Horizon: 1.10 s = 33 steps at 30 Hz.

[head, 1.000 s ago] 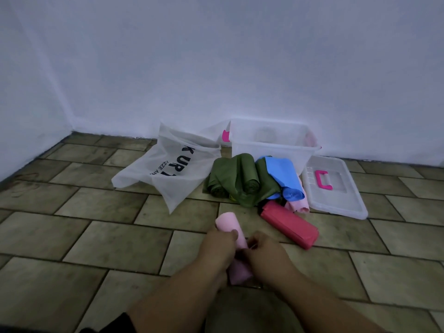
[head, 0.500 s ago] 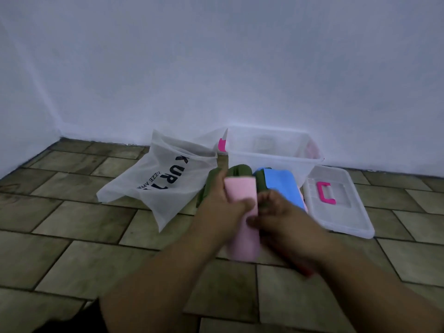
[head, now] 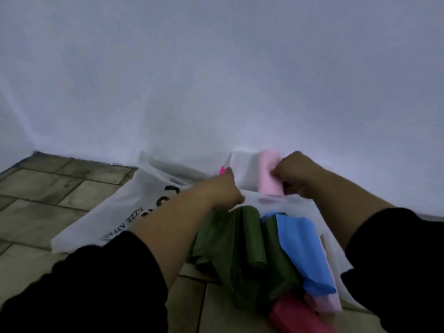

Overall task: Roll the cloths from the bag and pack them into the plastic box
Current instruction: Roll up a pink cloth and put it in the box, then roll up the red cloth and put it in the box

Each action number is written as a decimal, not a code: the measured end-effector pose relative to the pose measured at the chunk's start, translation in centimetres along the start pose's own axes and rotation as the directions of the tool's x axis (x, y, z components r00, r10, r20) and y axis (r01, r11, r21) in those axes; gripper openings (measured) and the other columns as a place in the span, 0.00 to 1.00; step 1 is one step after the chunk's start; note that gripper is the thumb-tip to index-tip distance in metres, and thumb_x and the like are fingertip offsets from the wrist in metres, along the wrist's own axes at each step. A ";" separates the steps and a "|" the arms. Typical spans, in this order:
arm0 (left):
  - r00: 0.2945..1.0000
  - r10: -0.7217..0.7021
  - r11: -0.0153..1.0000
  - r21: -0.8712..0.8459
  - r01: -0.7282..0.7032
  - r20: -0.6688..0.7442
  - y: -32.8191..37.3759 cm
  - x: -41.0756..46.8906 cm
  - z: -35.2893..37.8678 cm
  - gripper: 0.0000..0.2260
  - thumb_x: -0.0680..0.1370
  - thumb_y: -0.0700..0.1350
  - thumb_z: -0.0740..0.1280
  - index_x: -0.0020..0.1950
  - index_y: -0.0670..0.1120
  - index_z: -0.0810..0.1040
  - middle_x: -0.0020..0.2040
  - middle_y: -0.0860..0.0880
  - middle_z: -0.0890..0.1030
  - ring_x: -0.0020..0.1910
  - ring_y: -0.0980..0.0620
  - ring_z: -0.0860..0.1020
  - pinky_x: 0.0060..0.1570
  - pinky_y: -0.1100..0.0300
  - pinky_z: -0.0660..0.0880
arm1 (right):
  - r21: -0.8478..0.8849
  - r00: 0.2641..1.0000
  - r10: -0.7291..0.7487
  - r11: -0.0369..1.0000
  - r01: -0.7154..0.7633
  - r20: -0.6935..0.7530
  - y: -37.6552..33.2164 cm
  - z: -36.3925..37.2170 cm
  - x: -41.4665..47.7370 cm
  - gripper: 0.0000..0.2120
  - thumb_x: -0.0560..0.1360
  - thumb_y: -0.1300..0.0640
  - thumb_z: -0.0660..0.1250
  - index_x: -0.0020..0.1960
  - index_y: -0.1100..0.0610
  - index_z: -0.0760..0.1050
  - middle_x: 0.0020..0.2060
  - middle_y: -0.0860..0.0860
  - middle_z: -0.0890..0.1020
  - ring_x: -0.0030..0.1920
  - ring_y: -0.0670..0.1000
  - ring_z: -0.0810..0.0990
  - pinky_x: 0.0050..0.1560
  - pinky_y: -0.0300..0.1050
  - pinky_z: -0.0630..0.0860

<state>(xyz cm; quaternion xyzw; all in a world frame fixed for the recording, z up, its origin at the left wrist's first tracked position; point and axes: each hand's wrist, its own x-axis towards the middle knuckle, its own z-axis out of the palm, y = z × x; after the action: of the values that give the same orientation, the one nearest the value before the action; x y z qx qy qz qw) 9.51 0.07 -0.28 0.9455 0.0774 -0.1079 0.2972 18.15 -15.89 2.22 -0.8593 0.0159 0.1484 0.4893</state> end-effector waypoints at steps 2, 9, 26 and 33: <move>1.000 0.010 1.000 0.024 -0.010 0.005 -0.9 1.0 0.9 0.40 0.77 0.47 0.65 0.77 0.48 0.39 0.72 0.40 0.67 0.63 0.41 0.72 0.61 0.50 0.71 | -0.193 0.996 0.059 0.980 -0.045 0.065 0.2 1.8 1.7 0.09 0.76 0.67 0.64 0.55 0.68 0.71 0.41 0.63 0.77 0.36 0.58 0.77 0.27 0.45 0.75; 0.998 0.061 0.998 0.036 -0.060 -0.033 -1.5 1.6 1.2 0.35 0.80 0.55 0.59 0.78 0.51 0.40 0.76 0.43 0.61 0.66 0.42 0.70 0.62 0.50 0.68 | -0.672 0.961 0.124 0.737 0.080 0.249 0.4 6.4 5.7 0.10 0.77 0.61 0.64 0.54 0.66 0.76 0.52 0.61 0.78 0.52 0.59 0.77 0.51 0.50 0.75; 0.992 0.040 0.988 0.150 -0.022 -0.122 -1.1 0.4 1.2 0.35 0.79 0.58 0.59 0.78 0.52 0.41 0.79 0.49 0.50 0.76 0.46 0.55 0.72 0.42 0.57 | -0.181 0.897 -0.439 0.888 0.423 -0.057 1.0 -0.4 -6.1 0.03 0.72 0.59 0.66 0.42 0.54 0.78 0.40 0.51 0.84 0.41 0.51 0.83 0.41 0.47 0.77; 0.957 0.291 0.903 -0.332 -0.272 0.008 -0.8 -10.4 1.7 0.07 0.76 0.54 0.66 0.52 0.56 0.79 0.49 0.54 0.83 0.44 0.59 0.81 0.42 0.65 0.72 | -0.733 0.962 0.027 0.655 0.187 0.270 13.1 -4.0 -18.3 0.07 0.68 0.47 0.67 0.45 0.45 0.77 0.42 0.45 0.81 0.42 0.44 0.79 0.45 0.42 0.76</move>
<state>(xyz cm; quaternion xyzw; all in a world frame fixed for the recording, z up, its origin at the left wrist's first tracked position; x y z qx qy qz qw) -0.92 -1.13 0.55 0.8807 -0.0516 -0.0768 0.4646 -0.69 -28.28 -1.90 -0.9572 -0.1485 0.2298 0.0941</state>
